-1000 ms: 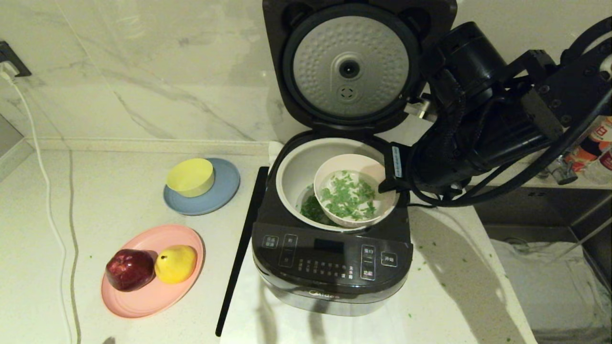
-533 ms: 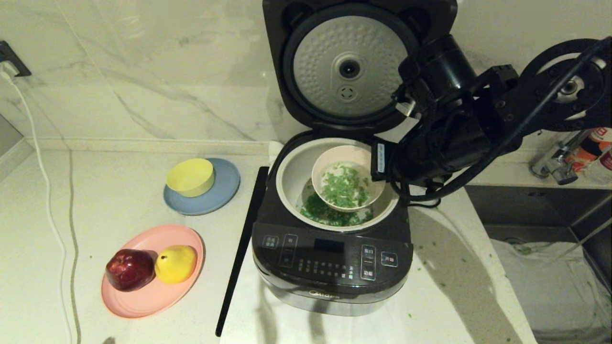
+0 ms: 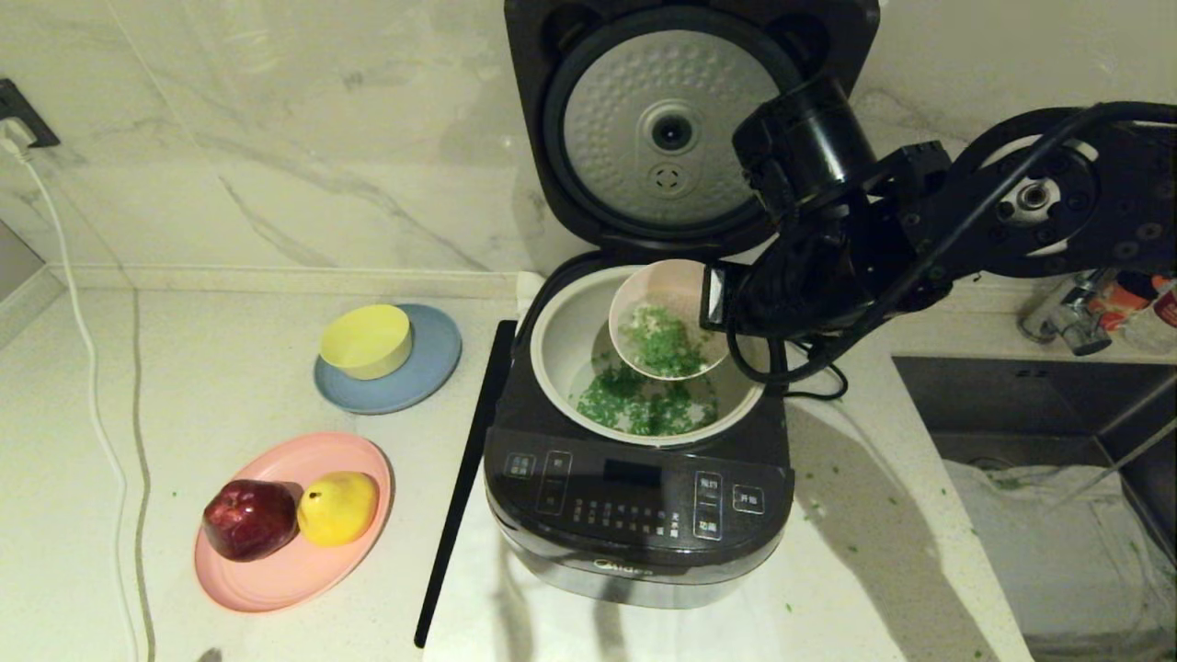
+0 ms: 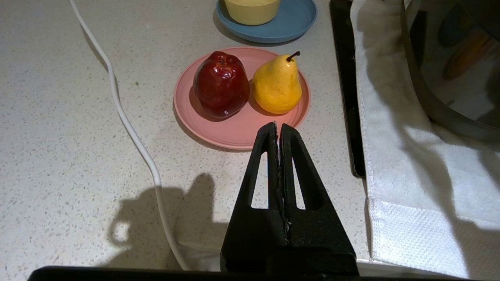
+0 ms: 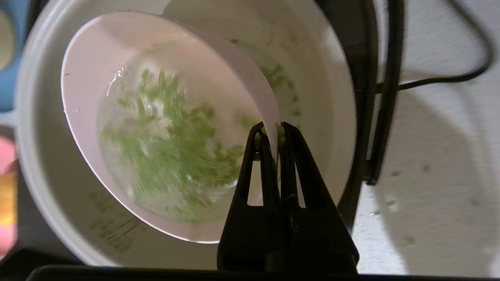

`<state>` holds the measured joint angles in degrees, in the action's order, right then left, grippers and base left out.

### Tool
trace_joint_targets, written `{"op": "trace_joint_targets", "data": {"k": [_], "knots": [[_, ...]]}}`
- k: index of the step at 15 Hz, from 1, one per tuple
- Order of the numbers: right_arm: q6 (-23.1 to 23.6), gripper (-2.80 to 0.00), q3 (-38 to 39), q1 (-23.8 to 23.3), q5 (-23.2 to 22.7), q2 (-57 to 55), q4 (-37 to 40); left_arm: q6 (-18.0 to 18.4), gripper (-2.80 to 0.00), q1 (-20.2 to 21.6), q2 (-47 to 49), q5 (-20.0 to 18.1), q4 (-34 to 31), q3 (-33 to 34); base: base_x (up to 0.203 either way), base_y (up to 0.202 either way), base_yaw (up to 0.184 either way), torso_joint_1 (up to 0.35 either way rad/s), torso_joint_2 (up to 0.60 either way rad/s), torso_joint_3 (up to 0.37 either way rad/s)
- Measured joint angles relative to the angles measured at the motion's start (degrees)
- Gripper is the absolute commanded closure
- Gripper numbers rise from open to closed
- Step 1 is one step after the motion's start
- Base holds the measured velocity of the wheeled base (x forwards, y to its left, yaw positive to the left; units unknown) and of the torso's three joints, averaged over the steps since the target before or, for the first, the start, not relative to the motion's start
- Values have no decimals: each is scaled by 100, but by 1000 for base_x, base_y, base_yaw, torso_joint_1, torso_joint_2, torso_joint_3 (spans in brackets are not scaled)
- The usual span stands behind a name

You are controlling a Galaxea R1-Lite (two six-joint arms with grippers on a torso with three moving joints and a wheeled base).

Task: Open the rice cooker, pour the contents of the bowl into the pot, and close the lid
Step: Pour the water from the bowl into the rice cooker

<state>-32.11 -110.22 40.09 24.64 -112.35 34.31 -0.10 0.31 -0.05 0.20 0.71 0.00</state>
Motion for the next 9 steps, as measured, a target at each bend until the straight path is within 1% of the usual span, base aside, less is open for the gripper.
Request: {"op": "trace_joint_targets", "data": {"k": [2,5,7,8,9], "knots": [[124,0,73,97,434,-16,-228,0,0,1,0,-3,2,0,0,0,0,0,0,0],[589,0,500,158,1049,-46,-1114,-4,0,1,0,1,2,0,0,0,0,0,0,0],[1031,0,998,205,1428,-44,-2043,0,0,1,0,1,2,0,0,0,0,0,0,0],[1309,0,1308,214,1595,-39,-2657,-1,0,1,0,1,2,0,0,0,0,0,0,0],[1682,0,1672,224,1733,-31,-3392,2,0,1,0,2,6,0,0,0,0,0,0,0]]}}
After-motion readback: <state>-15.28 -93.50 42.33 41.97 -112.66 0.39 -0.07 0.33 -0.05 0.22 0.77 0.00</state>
